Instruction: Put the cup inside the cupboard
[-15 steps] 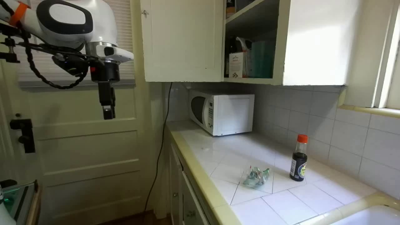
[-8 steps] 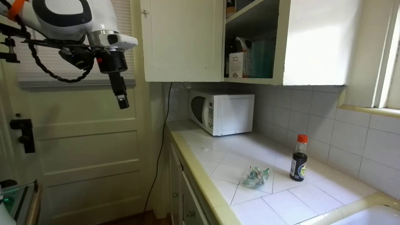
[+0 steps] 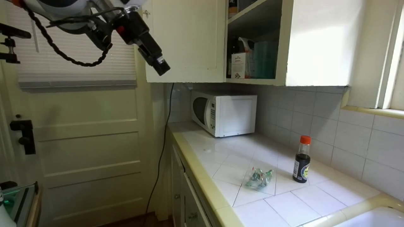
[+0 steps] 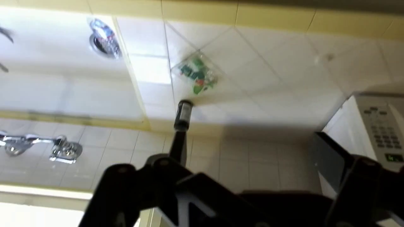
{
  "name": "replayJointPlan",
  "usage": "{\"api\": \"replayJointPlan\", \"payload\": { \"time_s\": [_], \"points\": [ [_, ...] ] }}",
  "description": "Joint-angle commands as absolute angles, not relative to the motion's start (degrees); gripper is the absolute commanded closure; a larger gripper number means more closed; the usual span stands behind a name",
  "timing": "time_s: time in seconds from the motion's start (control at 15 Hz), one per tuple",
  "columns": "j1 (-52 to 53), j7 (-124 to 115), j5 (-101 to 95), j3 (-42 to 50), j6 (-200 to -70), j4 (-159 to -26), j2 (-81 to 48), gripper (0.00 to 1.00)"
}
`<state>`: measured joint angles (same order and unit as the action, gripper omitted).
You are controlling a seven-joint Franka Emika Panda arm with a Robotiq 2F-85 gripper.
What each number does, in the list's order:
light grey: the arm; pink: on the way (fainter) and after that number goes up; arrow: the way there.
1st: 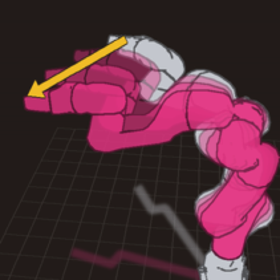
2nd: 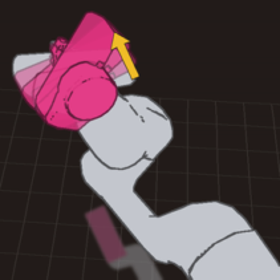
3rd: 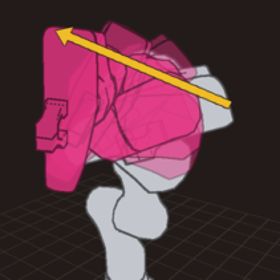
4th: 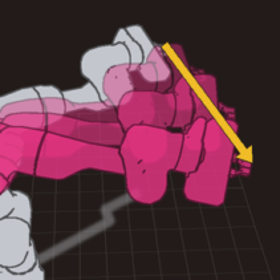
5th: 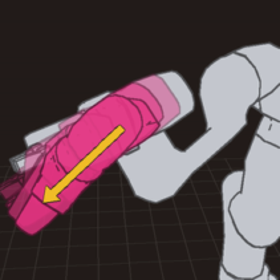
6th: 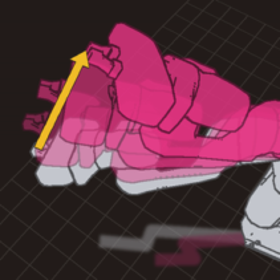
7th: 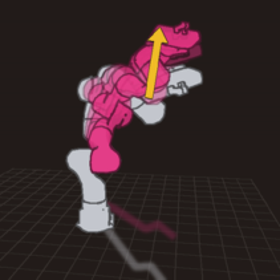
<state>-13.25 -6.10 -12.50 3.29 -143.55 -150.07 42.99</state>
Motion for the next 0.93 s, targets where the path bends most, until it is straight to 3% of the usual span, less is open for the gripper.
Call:
{"api": "replayJointPlan", "payload": {
  "time_s": [0.0,0.27,0.47,0.53,0.87],
  "points": [
    [-18.68,-10.44,-15.38,0.15,-154.67,-145.05,35.76,0.0],
    [-17.31,-5.54,-13.31,2.38,-159.58,-137.35,26.87,0.0],
    [-9.54,0.72,-5.73,7.69,-157.36,-129.69,18.74,0.0],
    [-14.87,-3.83,-10.56,3.98,-158.62,-135.31,24.93,0.0],
    [-14.11,-3.02,-9.96,4.52,-158.6,-133.79,23.39,0.0]
  ]
}}
